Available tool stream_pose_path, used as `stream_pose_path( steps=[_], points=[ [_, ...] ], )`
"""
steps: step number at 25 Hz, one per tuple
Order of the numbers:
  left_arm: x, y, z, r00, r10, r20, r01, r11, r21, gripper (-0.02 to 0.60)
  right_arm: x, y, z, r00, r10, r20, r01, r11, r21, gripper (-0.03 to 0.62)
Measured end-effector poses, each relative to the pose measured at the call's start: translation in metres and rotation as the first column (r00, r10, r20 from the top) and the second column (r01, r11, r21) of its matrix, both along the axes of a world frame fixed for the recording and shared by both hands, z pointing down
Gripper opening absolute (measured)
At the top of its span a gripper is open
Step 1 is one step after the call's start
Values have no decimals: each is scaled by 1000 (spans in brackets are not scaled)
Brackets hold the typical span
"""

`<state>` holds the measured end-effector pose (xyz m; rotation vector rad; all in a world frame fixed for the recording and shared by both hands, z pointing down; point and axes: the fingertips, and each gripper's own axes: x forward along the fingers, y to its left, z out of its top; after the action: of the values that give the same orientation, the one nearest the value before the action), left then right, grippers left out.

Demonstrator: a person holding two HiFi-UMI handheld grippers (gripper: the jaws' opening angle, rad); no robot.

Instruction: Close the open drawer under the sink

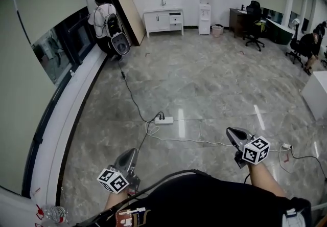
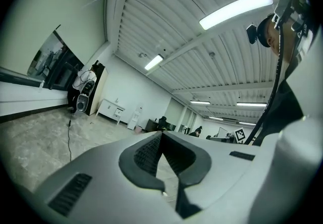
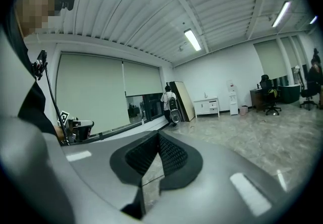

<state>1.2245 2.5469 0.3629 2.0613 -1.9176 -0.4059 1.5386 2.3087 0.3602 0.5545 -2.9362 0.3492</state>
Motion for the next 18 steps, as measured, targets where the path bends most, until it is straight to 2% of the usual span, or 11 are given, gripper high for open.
stream_pose_path(
  steps=[4, 8, 13, 18],
  points=[
    [-76, -54, -8, 998, 60, -6, -60, 998, 8, -2, -70, -38, -9, 999, 40, -9, -40, 999, 14, 2],
    [-137, -104, -20, 990, 134, 33, -134, 991, 12, -2, -125, -64, -16, 997, 81, -5, -81, 996, 32, 2],
    [-184, -170, -23, 984, 177, 33, -178, 984, 25, -2, -172, -103, -4, 995, 92, -40, -92, 996, 17, 2],
    [-210, -226, 2, 982, 188, -18, -188, 982, 6, -2, -194, -167, 6, 992, 115, -57, -115, 993, -4, 2]
  ],
)
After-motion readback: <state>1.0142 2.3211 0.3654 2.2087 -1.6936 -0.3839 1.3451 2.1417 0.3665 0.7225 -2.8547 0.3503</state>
